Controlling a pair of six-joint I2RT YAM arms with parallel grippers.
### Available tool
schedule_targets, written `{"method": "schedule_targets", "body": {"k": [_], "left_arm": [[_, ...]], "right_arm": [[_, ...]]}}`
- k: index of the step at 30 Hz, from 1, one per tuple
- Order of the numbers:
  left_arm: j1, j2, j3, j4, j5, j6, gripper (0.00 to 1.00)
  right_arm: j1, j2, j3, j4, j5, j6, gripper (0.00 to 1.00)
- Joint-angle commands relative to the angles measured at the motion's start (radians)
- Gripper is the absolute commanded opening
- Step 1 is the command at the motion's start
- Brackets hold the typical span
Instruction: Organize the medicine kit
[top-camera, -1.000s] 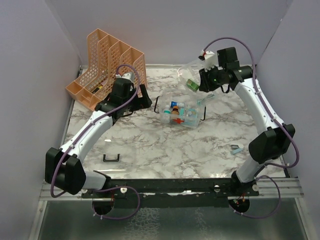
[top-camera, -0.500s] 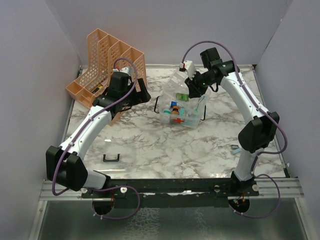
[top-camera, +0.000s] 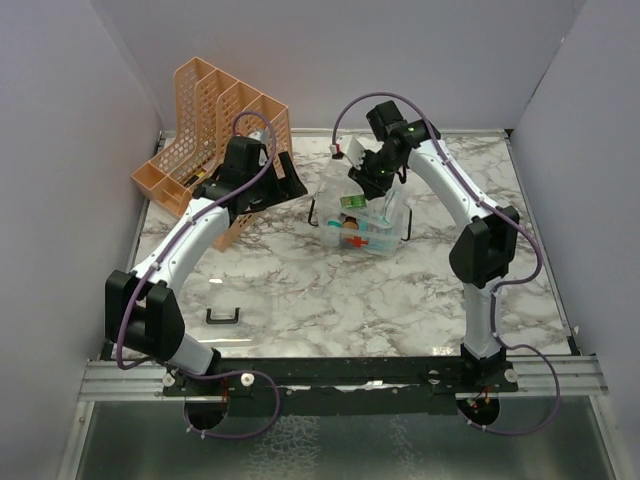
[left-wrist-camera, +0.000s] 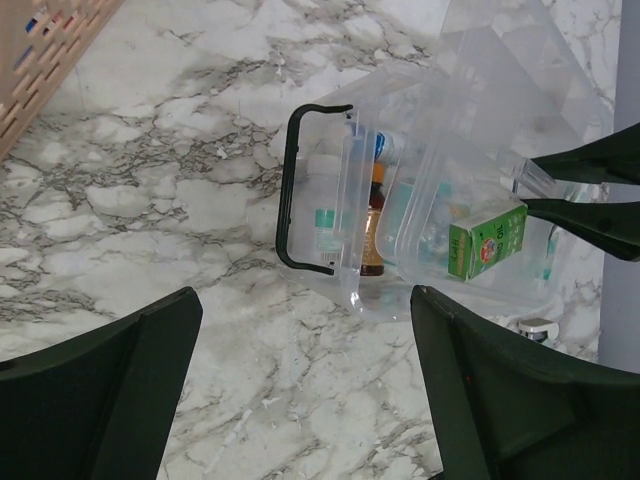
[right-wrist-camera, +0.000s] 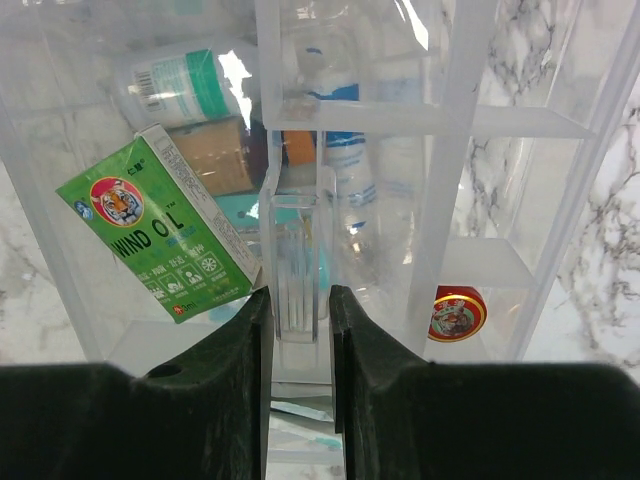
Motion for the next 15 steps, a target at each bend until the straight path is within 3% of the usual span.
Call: {"method": "schedule_targets", "body": {"k": [1, 15], "left_arm": [[0.009, 0.038, 0.034, 0.001, 0.101, -0.032, 0.88], [0.016, 0.152, 0.061, 0.014, 0.195, -0.034, 0.8]], "right_arm": [[0.032, 0.039, 0.077, -0.01, 0.093, -0.075, 0.01], [0.034, 0.018, -0.01, -0.038, 0.083, -0.145, 0.01]]}}
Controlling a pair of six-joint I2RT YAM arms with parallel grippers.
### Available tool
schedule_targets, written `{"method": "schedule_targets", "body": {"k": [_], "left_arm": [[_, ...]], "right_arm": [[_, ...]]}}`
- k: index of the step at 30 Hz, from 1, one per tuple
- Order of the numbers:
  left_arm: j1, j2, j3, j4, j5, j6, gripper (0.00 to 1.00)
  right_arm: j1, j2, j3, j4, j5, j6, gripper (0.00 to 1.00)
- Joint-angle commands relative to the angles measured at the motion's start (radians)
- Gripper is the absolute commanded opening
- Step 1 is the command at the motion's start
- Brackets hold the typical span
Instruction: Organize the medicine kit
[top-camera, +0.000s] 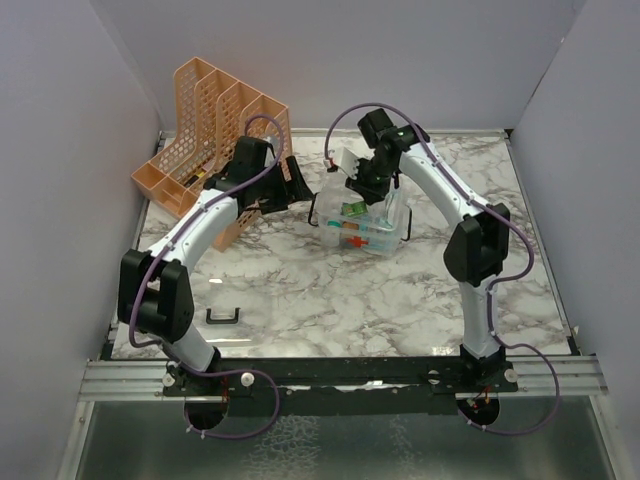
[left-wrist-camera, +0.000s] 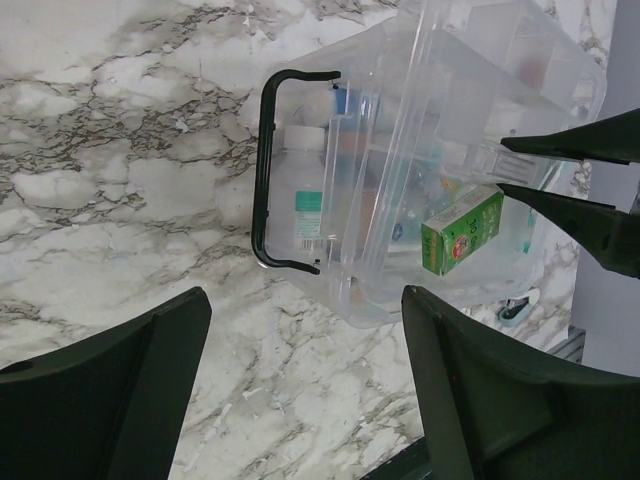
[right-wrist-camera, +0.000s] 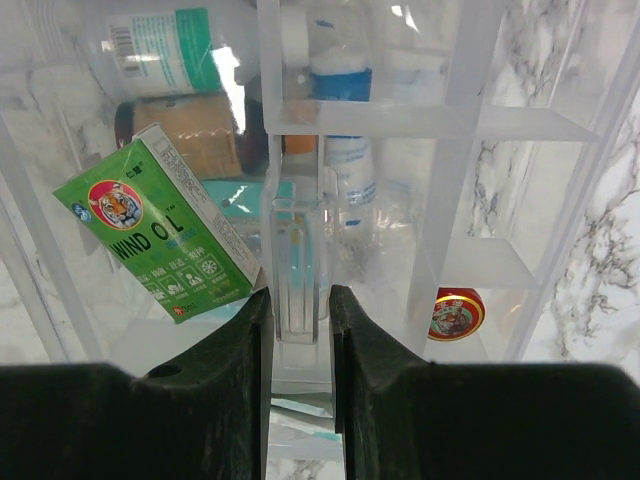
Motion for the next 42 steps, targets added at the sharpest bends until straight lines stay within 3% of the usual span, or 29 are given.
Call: {"method": "schedule_targets", "body": {"k": [1, 8, 17, 34, 39, 42], "left_arm": [[0.004, 0.037, 0.029, 0.012, 0.065, -0.011, 0.8], [0.004, 0.073, 0.058, 0.018, 0.101, -0.014, 0.79], [0.004, 0.074, 0.049, 0.021, 0.11, -0.004, 0.79], [0.004, 0.091, 0.039, 0.033, 0.142, -0.002, 0.79], [0.003, 0.125, 0.042, 0.035, 0.154, -0.001, 0.79], [0.003, 0.132, 0.046, 0.036, 0.155, 0.0, 0.79]], "right_arm": [[0.003, -0.044, -0.049, -0.024, 0.001, -0.028, 0.01], [-0.001, -0.102, -0.139, -0.009, 0.009, -0.024, 0.01], [-0.001, -0.113, -0.082, -0.023, -0.005, -0.01, 0.01], [-0.001, -0.081, -0.194, 0.032, -0.02, 0.009, 0.01], [-0.001, -0.085, -0.185, 0.065, -0.004, 0.069, 0.19], [-0.001, -0.104, -0.195, 0.072, -0.001, 0.071, 0.25]]}}
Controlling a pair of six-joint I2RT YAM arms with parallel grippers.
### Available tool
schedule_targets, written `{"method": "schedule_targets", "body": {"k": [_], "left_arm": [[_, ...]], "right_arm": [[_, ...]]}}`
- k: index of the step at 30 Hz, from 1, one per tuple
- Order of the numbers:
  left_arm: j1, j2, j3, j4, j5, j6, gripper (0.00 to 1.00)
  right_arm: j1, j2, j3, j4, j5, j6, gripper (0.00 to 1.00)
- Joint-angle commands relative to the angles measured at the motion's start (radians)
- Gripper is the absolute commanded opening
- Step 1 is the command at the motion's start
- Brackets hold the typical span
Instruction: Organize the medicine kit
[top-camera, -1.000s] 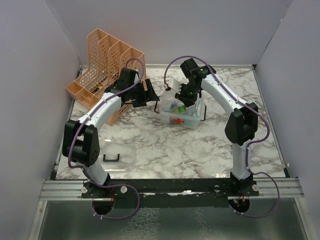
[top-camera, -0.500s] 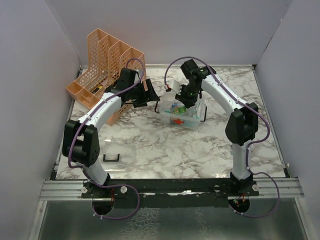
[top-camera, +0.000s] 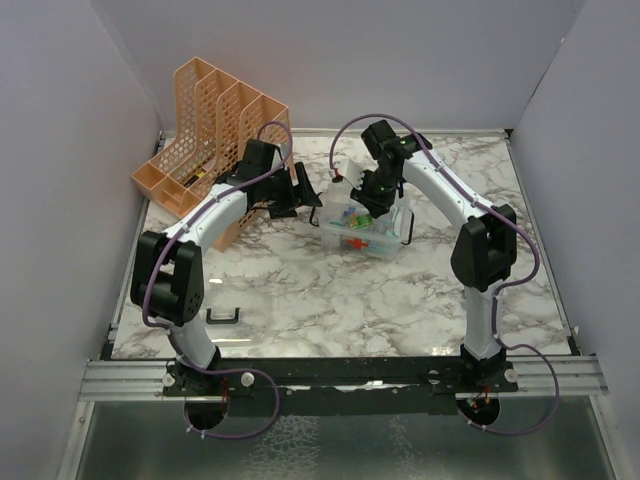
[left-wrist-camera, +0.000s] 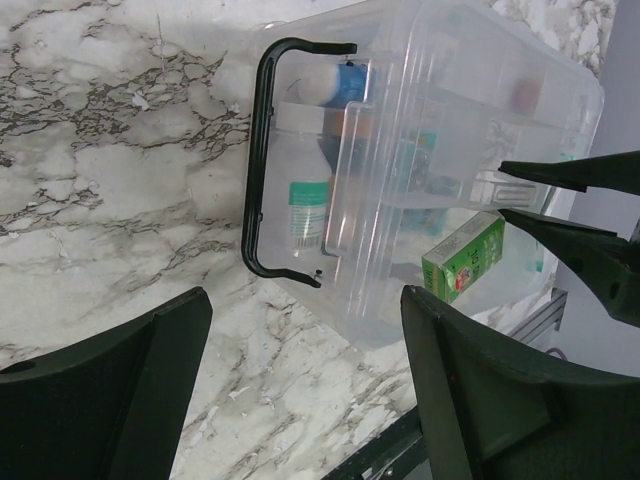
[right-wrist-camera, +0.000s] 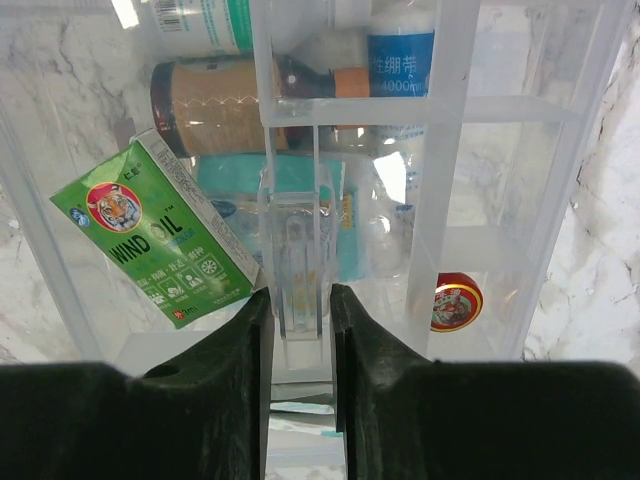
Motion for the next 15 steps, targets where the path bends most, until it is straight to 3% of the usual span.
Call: {"method": "schedule_targets", "body": {"k": [1, 15], "left_arm": [[0.002, 0.016, 0.02, 0.021, 0.03, 0.01, 0.79], [0.003, 0.009, 0.033, 0.01, 0.016, 0.046, 0.79]], "right_arm": [[0.001, -0.043, -0.021, 0.056, 0.022, 0.032, 0.26], [0.001, -0.185, -0.014, 0.109, 0.055, 0.115, 0.43]]}}
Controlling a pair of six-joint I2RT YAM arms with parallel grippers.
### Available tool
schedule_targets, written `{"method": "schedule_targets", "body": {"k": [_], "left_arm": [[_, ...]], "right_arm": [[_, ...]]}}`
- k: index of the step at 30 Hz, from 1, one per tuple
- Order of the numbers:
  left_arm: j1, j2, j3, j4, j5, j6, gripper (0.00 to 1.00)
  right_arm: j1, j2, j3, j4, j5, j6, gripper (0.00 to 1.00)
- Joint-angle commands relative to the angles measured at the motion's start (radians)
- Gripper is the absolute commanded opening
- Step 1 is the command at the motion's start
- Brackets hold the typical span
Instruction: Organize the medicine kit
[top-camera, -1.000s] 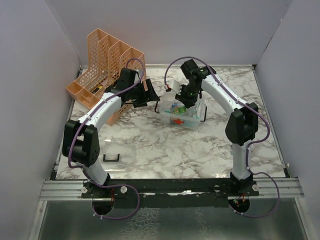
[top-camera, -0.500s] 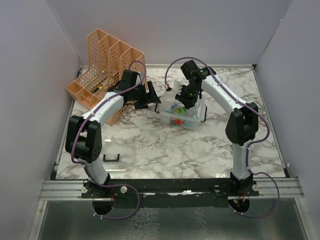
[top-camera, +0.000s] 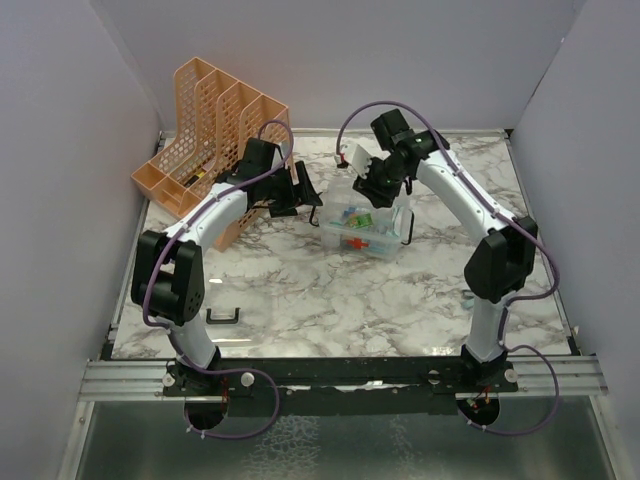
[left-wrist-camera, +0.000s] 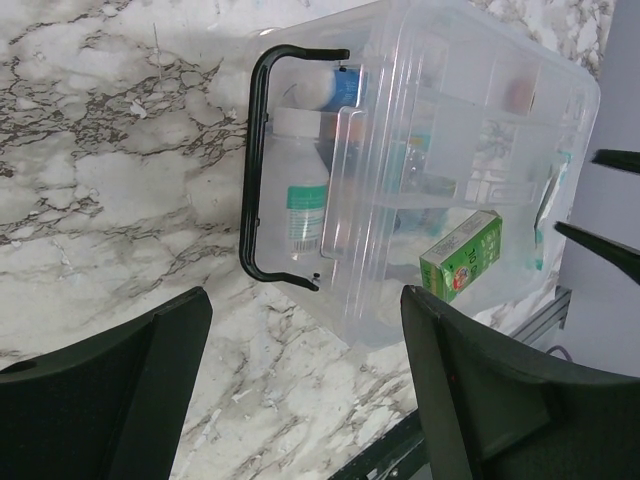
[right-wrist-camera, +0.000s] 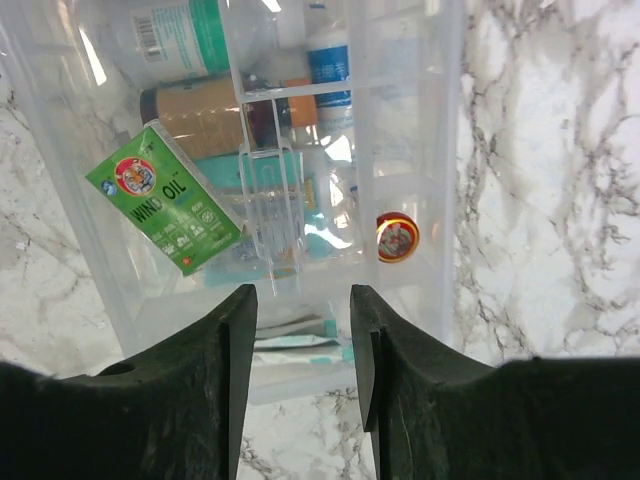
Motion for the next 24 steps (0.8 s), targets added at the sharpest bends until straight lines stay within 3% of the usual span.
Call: {"method": "schedule_targets", "body": {"k": [1, 7, 16, 20, 24], "left_arm": [[0.003, -0.011, 0.022, 0.007, 0.005, 0.028, 0.79], [0.001, -0.031, 0.014, 0.0, -0.052, 0.064, 0.79], [0.002, -0.196, -0.057, -0.046, -0.227, 0.188, 0.79], [0.001, -0.298, -0.138, -0.078, -0.315, 0.184, 0.8], [0.002, -0.386, -0.239, -0.123, -0.418, 0.131, 0.84]], "right_arm": [[0.001, -0.098, 0.005, 0.06, 0.022, 0.06, 0.43], [0.001, -0.203, -0.063, 0.223, 0.131, 0.26, 0.43], [0.001, -0.328, -0.197, 0.311, 0.239, 0.664, 0.42], [0.001, -0.437, -0.327, 0.432, 0.251, 0.815, 0.4], [0.001, -0.559, -0.453, 0.55, 0.156, 0.971, 0.4]]}}
